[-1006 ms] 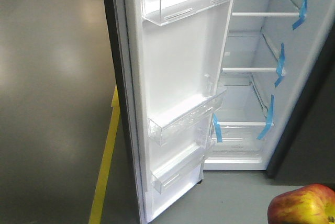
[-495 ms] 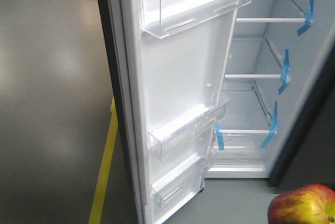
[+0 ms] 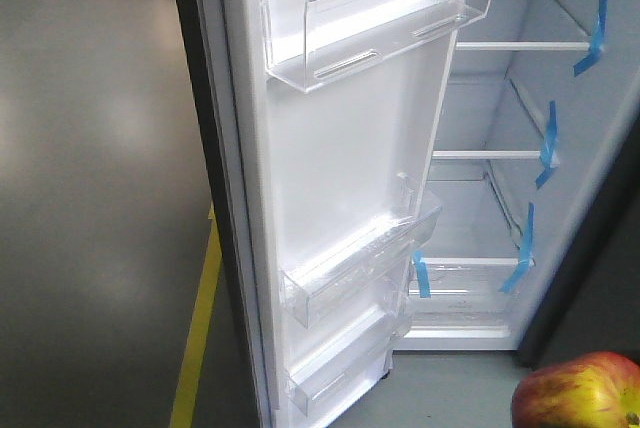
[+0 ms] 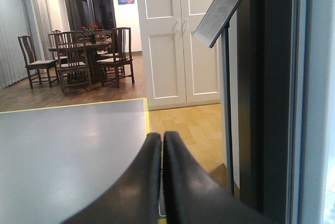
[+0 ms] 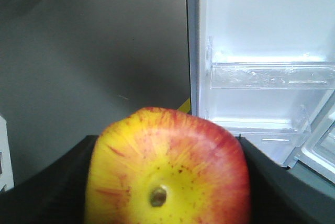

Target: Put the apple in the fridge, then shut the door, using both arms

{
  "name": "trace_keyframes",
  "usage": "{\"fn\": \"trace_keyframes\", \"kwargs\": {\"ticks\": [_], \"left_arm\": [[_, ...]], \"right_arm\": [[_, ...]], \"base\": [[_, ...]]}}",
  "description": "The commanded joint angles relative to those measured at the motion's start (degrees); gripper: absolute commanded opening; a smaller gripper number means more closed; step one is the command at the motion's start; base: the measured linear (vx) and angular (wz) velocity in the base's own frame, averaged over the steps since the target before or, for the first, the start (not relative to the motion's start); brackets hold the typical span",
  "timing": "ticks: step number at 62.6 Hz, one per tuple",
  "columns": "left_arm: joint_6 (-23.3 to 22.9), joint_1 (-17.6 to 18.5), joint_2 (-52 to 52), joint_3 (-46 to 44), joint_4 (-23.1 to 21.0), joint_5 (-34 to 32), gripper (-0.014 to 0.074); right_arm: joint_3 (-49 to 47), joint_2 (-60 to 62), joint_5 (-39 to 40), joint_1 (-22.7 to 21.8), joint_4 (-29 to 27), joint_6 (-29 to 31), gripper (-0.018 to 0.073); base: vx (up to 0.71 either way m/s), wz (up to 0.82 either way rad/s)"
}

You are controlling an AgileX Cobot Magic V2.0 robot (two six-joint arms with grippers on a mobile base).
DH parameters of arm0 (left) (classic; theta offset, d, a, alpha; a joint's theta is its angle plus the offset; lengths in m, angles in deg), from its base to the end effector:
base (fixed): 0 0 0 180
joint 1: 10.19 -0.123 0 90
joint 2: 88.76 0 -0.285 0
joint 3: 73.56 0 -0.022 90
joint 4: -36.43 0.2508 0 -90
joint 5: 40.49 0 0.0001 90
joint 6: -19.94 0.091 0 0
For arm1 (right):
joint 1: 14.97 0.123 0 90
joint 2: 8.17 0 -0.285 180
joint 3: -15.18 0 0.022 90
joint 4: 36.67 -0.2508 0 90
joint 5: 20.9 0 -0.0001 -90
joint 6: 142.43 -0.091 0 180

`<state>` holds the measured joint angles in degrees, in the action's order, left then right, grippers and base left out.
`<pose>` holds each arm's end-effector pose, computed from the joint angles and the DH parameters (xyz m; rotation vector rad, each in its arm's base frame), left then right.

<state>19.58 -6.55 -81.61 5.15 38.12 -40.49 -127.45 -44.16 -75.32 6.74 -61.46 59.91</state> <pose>0.0564 -0.0036 0.2050 0.0650 1.4972 -0.0325 0.0566 0.0560 0.3341 -0.7386 2.0606 0.5221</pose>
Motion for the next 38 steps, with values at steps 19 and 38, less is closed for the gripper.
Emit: {"fn": "trace_keyframes", "kwargs": {"ticks": [19,38], "left_arm": [[-0.47,0.34,-0.79,1.18,-0.36,-4.46,-0.0006],[-0.47,0.34,-0.79,1.18,-0.36,-4.46,-0.0006]], "right_arm": [[-1.61,-0.23,3.86,0.10,-1.36,0.28,0.0411],[-1.61,-0.23,3.86,0.10,-1.36,0.28,0.0411]], "base": [[0.05,0.00],[0.06,-0.01]]}}
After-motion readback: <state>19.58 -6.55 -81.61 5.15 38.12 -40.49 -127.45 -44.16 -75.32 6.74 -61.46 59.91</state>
